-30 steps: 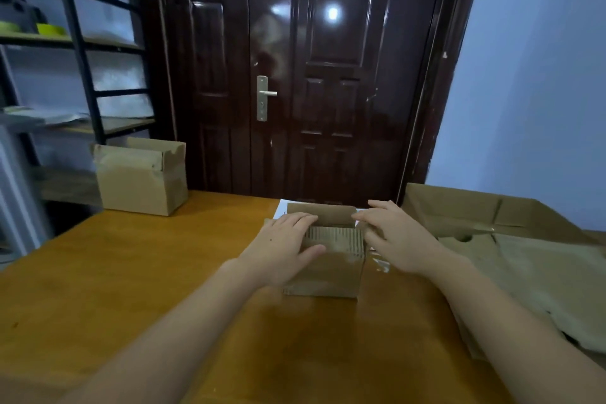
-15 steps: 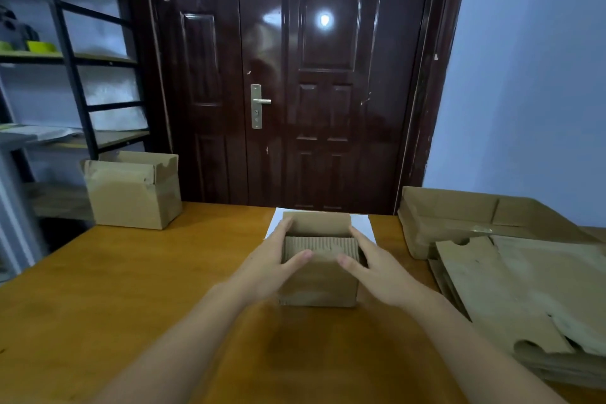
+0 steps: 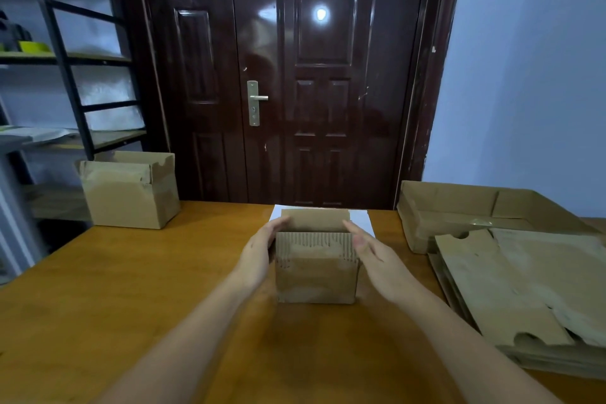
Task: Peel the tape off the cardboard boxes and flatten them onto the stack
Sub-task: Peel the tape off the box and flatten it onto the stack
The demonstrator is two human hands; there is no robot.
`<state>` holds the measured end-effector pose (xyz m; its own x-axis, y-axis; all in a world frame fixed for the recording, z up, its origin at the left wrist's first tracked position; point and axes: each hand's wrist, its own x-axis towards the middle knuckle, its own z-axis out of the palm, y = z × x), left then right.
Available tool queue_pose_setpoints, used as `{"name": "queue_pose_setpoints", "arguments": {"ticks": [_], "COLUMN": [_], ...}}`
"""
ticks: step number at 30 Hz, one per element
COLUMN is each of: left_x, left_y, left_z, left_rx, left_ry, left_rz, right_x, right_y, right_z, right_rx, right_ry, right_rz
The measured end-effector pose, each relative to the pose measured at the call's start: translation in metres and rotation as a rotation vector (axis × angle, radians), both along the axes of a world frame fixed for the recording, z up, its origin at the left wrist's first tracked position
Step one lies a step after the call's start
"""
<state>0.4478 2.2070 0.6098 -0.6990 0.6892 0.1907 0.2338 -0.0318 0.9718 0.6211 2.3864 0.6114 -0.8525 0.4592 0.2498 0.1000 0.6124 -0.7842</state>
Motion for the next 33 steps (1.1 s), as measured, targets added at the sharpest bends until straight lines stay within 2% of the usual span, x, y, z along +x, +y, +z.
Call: {"name": "queue_pose_setpoints", "arguments": {"ticks": [5,12,18,21,25,29,33], "left_x": [-0.004,-0.017,-0.020,-0.019,-0.019,-0.017,-0.014], "left_y": [-0.001,-0.008,-0.007,-0.008,-0.009,-0.007,-0.003], "left_z": [0.005,0.003,-0.006,-0.007,-0.006,-0.009,-0.016], "left_rx": [-0.011,-0.025,-0.048,-0.109,-0.256,-0.313,-0.352], "left_ry": [-0.032,-0.051,-0.038,0.016,0.187,0.316,0.513], "left_rz": [-0.014,-0.106,-0.247,-0.284,-0.267,-0.301,-0.166], "right_x": [-0.008,-0.008,0.005,0.011,0.014,0.010,0.007], "right_y": [0.007,0.013,0.016,0.017,0.021,0.019,0.013], "right_z": [0.007,0.009,0.006,0.004,0.002,-0.001,-0.006], "right_rx": [-0.277,-0.315,-0.342,-0.309,-0.215,-0.058,0.181], "right_ry": [0.095,0.057,-0.021,-0.032,-0.087,-0.154,-0.146], "right_rz": [-0.126,-0.087,0.058,0.136,0.207,0.143,0.082]}}
